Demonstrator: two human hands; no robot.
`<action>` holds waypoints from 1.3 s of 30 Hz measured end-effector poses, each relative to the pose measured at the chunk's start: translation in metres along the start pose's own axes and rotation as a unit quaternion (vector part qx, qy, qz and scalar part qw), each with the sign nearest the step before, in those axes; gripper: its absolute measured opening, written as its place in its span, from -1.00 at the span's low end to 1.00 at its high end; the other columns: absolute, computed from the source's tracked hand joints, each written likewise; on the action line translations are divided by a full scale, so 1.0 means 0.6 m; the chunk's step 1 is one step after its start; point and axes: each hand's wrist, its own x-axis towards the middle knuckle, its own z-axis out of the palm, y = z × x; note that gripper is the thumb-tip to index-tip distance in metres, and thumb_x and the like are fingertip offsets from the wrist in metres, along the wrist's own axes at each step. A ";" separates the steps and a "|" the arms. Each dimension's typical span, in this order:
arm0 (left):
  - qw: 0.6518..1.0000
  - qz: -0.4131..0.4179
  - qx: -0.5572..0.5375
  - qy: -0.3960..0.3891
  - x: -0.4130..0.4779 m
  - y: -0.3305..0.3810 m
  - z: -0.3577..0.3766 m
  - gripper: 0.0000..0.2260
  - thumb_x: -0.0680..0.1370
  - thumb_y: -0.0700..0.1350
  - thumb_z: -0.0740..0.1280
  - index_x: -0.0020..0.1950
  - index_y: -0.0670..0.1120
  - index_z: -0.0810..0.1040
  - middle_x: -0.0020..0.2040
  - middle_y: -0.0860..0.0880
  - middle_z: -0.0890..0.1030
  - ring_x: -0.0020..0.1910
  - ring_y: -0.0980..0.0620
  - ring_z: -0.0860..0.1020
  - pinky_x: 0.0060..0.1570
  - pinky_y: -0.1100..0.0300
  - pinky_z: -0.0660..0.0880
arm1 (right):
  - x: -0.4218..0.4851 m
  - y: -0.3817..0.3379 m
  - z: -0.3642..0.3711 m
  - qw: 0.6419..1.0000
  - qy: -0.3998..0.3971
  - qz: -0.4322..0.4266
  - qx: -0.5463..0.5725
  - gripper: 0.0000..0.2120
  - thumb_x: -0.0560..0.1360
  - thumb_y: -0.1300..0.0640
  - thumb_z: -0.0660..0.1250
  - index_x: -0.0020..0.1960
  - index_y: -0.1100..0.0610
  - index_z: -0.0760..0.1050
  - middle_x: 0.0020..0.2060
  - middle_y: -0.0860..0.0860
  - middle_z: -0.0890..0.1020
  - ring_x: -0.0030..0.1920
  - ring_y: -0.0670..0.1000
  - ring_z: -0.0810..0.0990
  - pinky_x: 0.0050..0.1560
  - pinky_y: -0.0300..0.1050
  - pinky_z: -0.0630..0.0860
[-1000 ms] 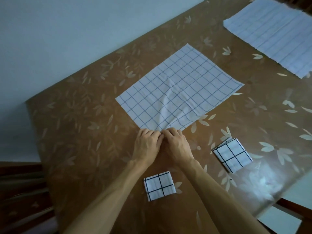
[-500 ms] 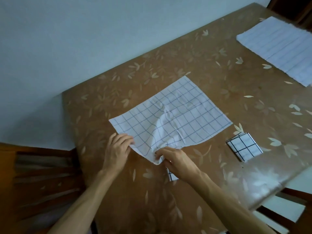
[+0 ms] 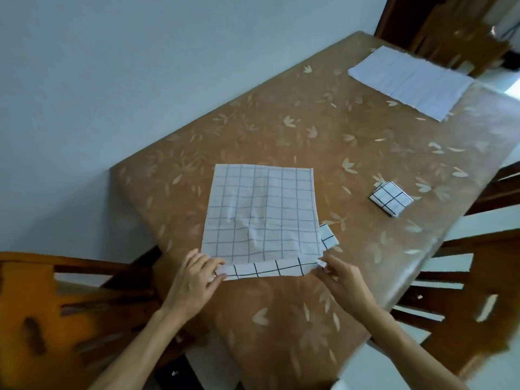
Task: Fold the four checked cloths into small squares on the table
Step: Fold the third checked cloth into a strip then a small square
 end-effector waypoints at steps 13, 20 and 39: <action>0.933 -0.228 -0.275 -0.039 -0.098 0.003 -0.064 -0.75 0.53 0.09 0.41 -0.26 -0.03 0.54 -0.33 0.14 0.59 -0.22 0.20 0.57 -0.16 0.21 0.46 | -0.155 -0.009 0.020 0.995 0.012 0.087 0.036 -0.93 0.52 0.09 0.42 -0.12 0.02 0.55 -0.29 -0.08 0.67 -0.31 -0.06 0.62 -0.22 0.03 0.59; 0.927 -0.244 -0.285 -0.005 -0.147 0.046 -0.086 -0.69 0.49 0.16 0.40 -0.22 -0.08 0.61 -0.28 0.00 0.62 -0.22 0.04 0.60 -0.21 0.16 0.49 | -0.228 -0.003 0.013 0.990 0.030 0.123 0.064 -0.84 0.54 0.03 0.38 -0.19 -0.09 0.46 -0.28 0.04 0.57 -0.25 -0.01 0.58 -0.23 0.00 0.57; 0.938 -0.218 -0.262 -0.069 0.026 -0.005 0.006 -0.91 0.57 -0.05 0.40 -0.14 0.06 0.63 -0.24 0.10 0.66 -0.19 0.14 0.61 -0.17 0.13 0.55 | -0.147 0.046 0.038 0.938 0.124 0.321 0.033 -0.74 0.58 0.00 0.32 -0.22 0.11 0.47 -0.37 0.03 0.59 -0.33 0.02 0.56 -0.31 -0.06 0.50</action>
